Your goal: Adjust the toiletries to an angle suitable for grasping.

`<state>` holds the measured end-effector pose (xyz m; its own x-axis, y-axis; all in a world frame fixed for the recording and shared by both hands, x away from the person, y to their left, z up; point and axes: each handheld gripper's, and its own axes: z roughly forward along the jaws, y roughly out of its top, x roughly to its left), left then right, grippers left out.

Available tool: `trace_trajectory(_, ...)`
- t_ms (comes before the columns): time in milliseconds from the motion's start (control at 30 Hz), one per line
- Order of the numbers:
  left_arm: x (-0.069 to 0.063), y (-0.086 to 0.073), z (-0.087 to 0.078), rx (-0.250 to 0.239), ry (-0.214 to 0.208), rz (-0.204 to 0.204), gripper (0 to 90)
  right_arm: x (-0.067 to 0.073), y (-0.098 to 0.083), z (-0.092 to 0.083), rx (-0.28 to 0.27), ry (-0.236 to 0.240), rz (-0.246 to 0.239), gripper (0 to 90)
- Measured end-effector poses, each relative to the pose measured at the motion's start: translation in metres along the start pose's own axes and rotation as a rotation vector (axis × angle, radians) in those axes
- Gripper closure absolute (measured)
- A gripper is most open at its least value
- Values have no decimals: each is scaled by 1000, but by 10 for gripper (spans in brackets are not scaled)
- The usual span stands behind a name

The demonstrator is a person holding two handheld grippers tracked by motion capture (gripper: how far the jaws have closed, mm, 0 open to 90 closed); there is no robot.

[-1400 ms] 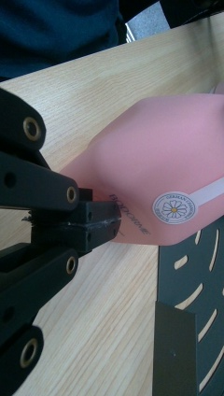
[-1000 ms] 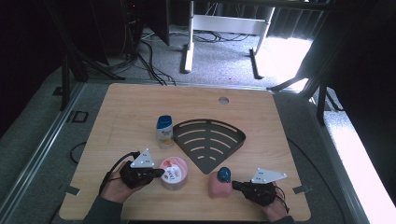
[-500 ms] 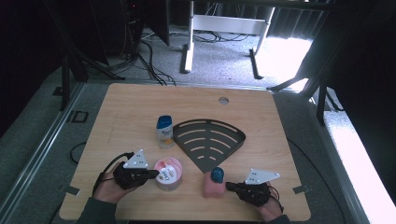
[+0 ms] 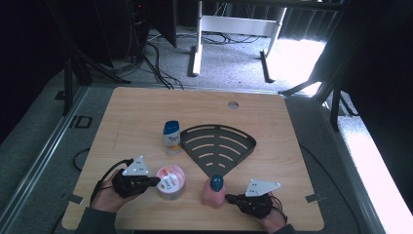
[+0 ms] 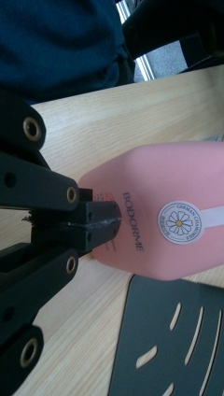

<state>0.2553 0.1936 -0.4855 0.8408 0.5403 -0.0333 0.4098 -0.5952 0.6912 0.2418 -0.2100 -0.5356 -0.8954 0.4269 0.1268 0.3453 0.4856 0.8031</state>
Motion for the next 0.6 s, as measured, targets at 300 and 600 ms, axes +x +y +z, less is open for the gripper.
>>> trace_trajectory(300, 4, -3, -2, -13, -2, -17, 899, 6, 8, 14, -12, 55, -15, 900)
trace_trajectory(600, 6, -5, -5, -8, 14, -19, 899, 9, 21, 25, -15, 74, -46, 900)
